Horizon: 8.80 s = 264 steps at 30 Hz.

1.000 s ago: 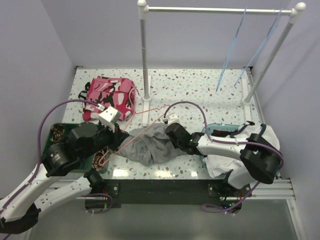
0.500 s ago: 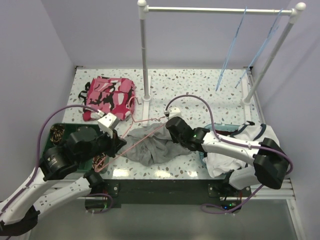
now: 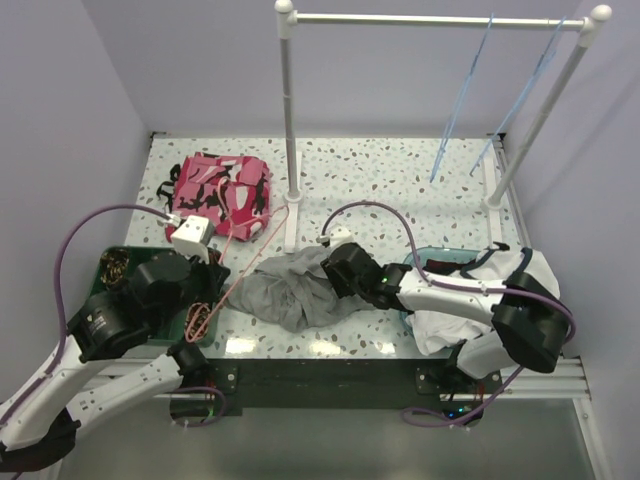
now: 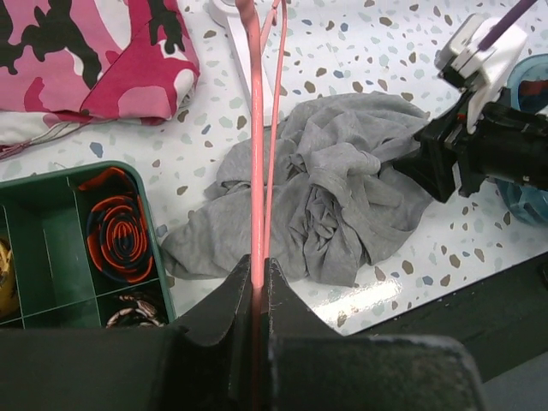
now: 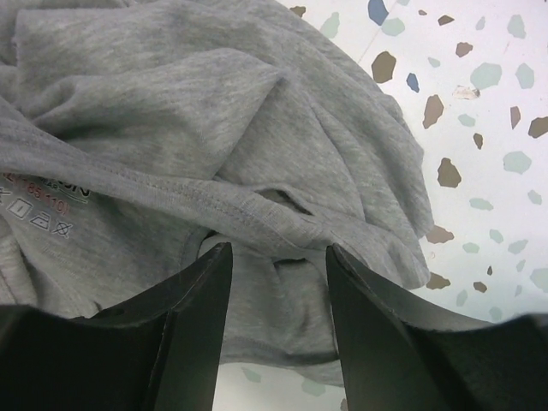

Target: Place the tank top on the hanger

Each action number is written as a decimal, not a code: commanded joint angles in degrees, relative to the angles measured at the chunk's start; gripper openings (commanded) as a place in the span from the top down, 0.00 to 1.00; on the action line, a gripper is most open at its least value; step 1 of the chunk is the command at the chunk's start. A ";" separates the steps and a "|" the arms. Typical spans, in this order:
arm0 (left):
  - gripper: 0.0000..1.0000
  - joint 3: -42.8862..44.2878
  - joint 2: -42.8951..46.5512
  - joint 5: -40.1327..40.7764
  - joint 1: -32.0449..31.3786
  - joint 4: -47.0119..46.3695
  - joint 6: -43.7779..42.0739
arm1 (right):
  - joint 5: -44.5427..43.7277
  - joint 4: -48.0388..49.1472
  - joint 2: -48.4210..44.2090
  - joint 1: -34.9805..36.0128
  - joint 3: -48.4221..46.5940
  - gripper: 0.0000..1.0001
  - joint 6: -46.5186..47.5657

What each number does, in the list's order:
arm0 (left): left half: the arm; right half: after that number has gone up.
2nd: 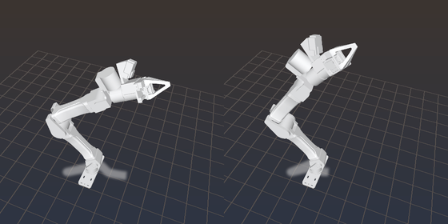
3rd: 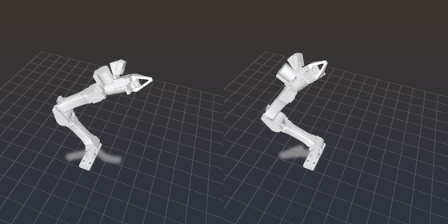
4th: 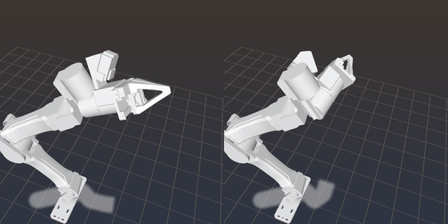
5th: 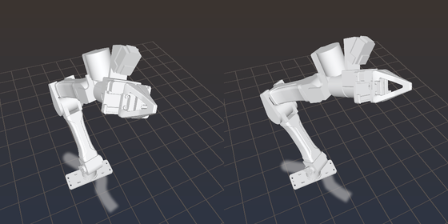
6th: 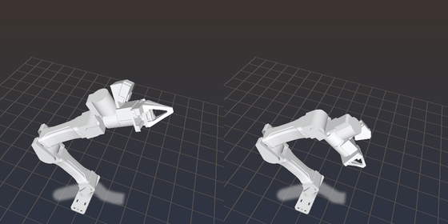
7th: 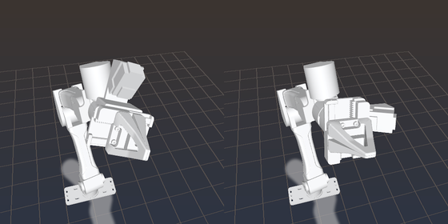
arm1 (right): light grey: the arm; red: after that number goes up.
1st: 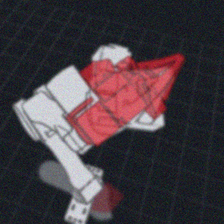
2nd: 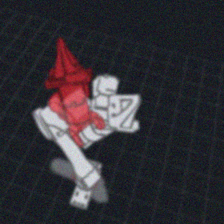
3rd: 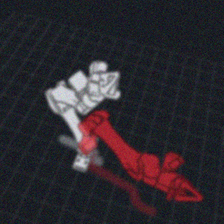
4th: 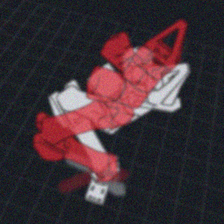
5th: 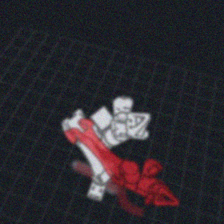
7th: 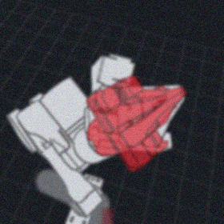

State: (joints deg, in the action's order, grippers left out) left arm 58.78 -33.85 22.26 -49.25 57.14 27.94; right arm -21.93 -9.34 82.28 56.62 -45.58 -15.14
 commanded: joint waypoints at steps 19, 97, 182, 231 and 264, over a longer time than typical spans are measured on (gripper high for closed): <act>1.00 1.60 0.01 -13.29 -0.05 -4.93 -6.67 | -12.61 -3.13 4.29 0.77 -5.92 0.95 1.51; 1.00 -33.56 -18.97 -16.99 -6.12 -77.89 1.68 | -9.37 -18.44 -10.10 0.07 -17.79 0.60 -2.01; 0.47 -23.90 -15.01 -6.18 0.03 -45.73 14.77 | -15.85 4.60 -2.83 1.47 -14.53 1.00 7.14; 0.62 -1.39 -51.67 7.53 -3.74 -30.34 31.12 | -27.37 2.93 -2.83 4.37 -15.06 1.00 1.25; 0.79 -12.99 -35.59 6.13 -3.39 -33.07 26.01 | -37.13 0.99 -0.54 4.38 -19.72 1.00 2.22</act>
State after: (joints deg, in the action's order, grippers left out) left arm 46.15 -71.29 27.73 -52.90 22.37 54.22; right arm -54.57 -9.65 81.25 60.75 -62.72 -12.14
